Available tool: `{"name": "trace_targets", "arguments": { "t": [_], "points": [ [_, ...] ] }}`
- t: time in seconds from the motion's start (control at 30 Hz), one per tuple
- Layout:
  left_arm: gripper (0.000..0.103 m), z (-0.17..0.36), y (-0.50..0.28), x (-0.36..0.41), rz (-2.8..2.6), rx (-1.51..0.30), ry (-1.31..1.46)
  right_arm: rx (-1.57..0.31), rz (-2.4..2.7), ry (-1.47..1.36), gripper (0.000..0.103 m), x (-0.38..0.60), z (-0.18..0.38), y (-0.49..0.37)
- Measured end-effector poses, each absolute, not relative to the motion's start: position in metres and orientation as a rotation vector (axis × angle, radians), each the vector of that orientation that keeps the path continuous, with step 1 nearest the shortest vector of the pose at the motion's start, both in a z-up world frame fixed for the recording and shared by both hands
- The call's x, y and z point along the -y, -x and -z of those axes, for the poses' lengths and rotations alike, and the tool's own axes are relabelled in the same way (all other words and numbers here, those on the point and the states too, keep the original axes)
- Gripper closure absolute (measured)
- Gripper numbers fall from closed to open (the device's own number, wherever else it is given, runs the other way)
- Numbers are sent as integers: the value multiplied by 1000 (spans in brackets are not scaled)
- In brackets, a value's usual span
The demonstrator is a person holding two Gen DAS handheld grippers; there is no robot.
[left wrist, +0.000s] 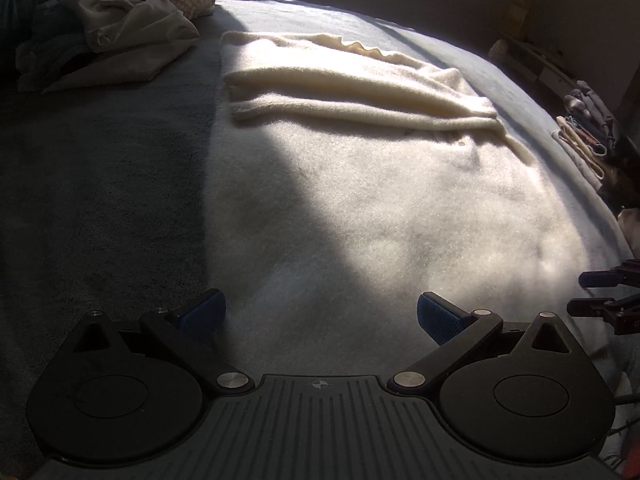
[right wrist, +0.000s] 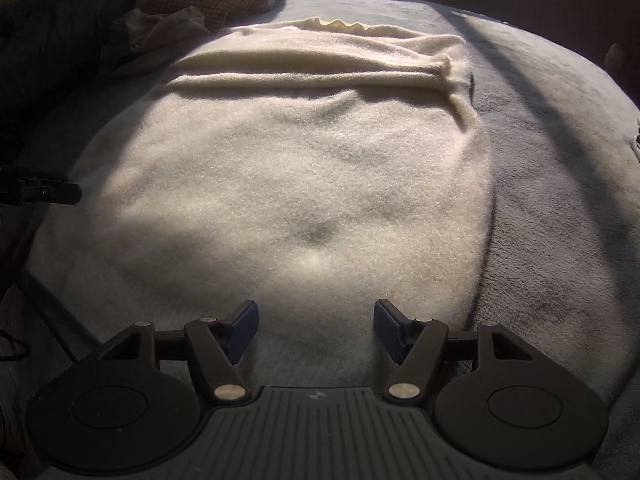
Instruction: Fold clothes
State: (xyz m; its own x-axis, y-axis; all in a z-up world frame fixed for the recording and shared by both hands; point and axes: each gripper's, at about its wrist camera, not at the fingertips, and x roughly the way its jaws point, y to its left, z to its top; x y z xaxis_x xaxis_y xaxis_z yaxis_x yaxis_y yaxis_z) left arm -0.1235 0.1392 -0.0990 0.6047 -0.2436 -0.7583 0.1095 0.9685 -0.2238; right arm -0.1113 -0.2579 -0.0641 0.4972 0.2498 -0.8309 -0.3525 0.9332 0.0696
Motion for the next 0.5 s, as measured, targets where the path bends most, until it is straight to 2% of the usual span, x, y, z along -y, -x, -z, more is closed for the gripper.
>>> {"name": "trace_targets", "arguments": {
  "t": [0.13,0.27,0.4,0.5],
  "points": [
    [0,98,126,-167,179,-931,189,-985,-265,19,40,297,57,124],
    [0,103,120,-191,129,-996,257,-980,-168,-228,39,339,49,114],
    [3,112,111,-205,105,-1038,418,-1036,-143,-517,40,365,64,93],
    [5,114,107,-206,110,-1031,452,-1061,-102,-629,43,371,81,83]
  ]
}}
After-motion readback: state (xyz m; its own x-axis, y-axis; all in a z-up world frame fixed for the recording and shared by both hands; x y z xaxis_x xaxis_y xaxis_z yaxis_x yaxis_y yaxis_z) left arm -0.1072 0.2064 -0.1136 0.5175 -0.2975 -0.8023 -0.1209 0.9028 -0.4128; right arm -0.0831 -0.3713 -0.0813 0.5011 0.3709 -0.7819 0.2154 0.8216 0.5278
